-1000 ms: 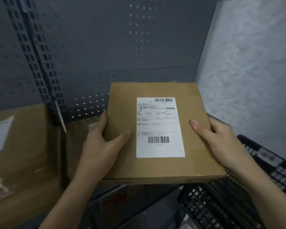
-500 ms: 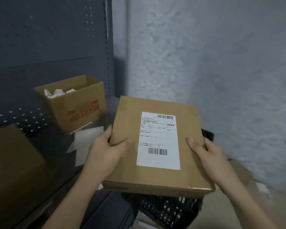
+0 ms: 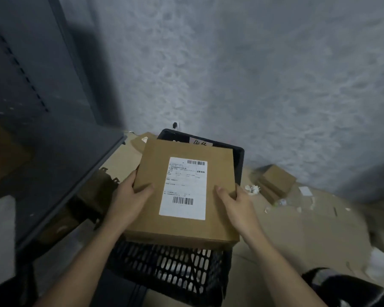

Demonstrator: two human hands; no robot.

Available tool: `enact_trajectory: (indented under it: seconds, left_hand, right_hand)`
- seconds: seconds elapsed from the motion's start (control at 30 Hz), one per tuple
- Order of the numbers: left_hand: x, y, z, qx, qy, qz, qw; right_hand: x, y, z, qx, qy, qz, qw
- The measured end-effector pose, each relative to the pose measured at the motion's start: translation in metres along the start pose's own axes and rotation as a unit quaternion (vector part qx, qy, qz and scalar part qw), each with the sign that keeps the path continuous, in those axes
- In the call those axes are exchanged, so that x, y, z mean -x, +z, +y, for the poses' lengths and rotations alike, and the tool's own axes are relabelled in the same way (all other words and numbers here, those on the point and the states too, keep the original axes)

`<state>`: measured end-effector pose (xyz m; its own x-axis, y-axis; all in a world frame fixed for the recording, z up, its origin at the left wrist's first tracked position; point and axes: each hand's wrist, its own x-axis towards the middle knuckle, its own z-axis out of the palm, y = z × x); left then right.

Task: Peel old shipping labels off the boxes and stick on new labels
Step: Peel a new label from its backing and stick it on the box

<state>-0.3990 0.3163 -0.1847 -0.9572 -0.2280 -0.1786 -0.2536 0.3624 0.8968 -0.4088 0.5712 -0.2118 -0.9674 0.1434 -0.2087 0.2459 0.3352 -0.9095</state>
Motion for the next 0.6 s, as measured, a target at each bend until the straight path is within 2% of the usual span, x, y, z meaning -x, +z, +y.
enact_trajectory:
  seconds: [0.37,0.5,0.6]
  left_hand:
    - [-0.108,0.037,-0.092,-0.036,-0.089,-0.083,0.992]
    - [-0.129,0.052,-0.122,-0.038,-0.125,-0.088,0.987]
    - [-0.138,0.064,-0.140,-0.054,-0.147,-0.098,0.983]
  right_hand:
    - [-0.071,0.073,0.053,0.004,0.157,0.001,0.988]
    - [-0.083,0.090,0.073,0.020,0.190,-0.002,0.982]
    - [-0.088,0.098,0.083,-0.010,0.201,0.002,0.979]
